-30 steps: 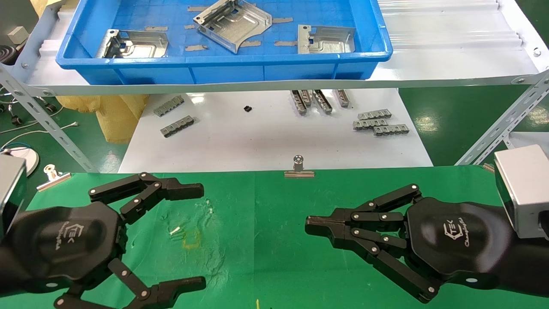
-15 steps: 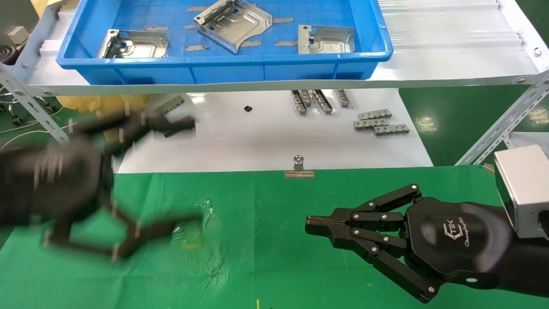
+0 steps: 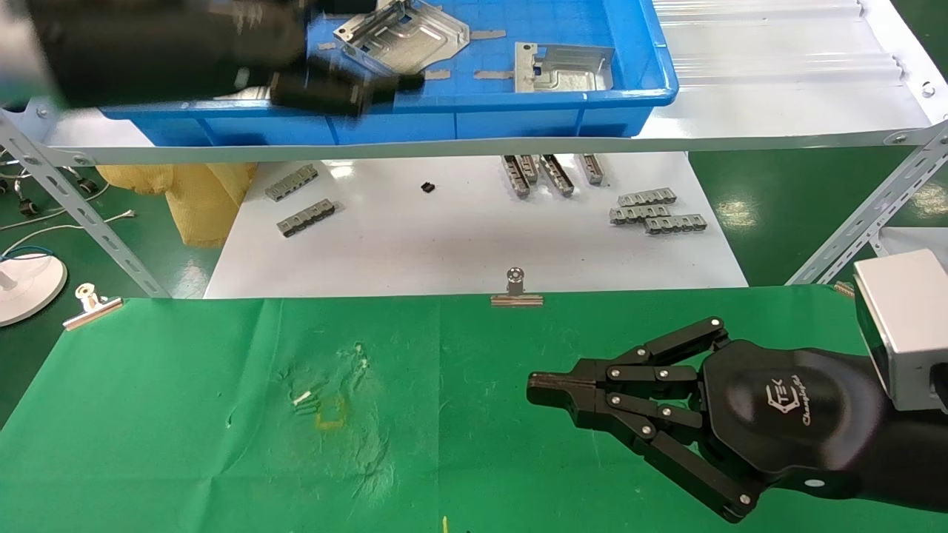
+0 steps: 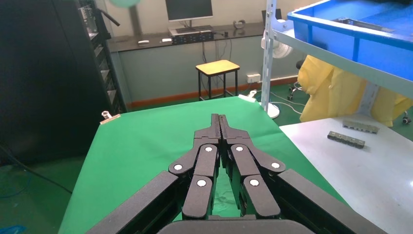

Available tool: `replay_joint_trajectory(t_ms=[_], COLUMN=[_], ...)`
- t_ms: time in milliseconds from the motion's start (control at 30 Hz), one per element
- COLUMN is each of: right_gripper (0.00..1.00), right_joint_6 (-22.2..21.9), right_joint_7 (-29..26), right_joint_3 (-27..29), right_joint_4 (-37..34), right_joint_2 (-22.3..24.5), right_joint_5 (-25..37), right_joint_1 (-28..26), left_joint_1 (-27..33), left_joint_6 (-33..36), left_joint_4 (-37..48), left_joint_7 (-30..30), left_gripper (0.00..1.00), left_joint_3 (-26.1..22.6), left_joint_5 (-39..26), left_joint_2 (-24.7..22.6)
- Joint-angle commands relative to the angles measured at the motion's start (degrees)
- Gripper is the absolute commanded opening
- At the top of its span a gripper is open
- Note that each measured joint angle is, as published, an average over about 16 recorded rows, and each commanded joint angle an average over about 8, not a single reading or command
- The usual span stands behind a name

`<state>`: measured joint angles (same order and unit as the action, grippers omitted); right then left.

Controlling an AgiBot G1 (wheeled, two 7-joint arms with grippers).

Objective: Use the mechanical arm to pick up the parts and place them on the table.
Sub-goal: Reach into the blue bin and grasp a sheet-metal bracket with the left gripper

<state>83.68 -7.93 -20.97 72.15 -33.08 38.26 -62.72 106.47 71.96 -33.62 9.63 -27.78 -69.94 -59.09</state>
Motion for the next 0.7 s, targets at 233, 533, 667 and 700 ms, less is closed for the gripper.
replay_joint_trajectory(t_ms=[233, 533, 667, 700], right_gripper=[0.0, 0.0, 0.43, 0.55], right_joint_6=[0.0, 0.0, 0.0, 0.0], right_joint_7=[0.0, 0.0, 0.0, 0.0], right_joint_3=[0.0, -0.01, -0.01, -0.01], right_joint_4=[0.0, 0.0, 0.0, 0.0], right_joint_2=[0.0, 0.0, 0.0, 0.0], right_joint_5=[0.0, -0.01, -0.01, -0.01], right_joint_1=[0.0, 0.0, 0.0, 0.0], left_joint_1=[9.17, 11.04, 11.13, 11.15], left_joint_6=[-17.97, -27.78, -28.65, -28.72], left_joint_4=[20.59, 29.92, 30.71, 30.72], left_joint_7=[-4.55, -4.57, -3.0, -2.59], left_gripper=[1.0, 0.5, 0.05, 0.0], left_joint_3=[-1.82, -3.0, -3.92, -4.17], left_joint_5=[-6.22, -8.3, -9.31, -9.58], left_joint_2=[-11.7, -18.06, -18.5, -18.53])
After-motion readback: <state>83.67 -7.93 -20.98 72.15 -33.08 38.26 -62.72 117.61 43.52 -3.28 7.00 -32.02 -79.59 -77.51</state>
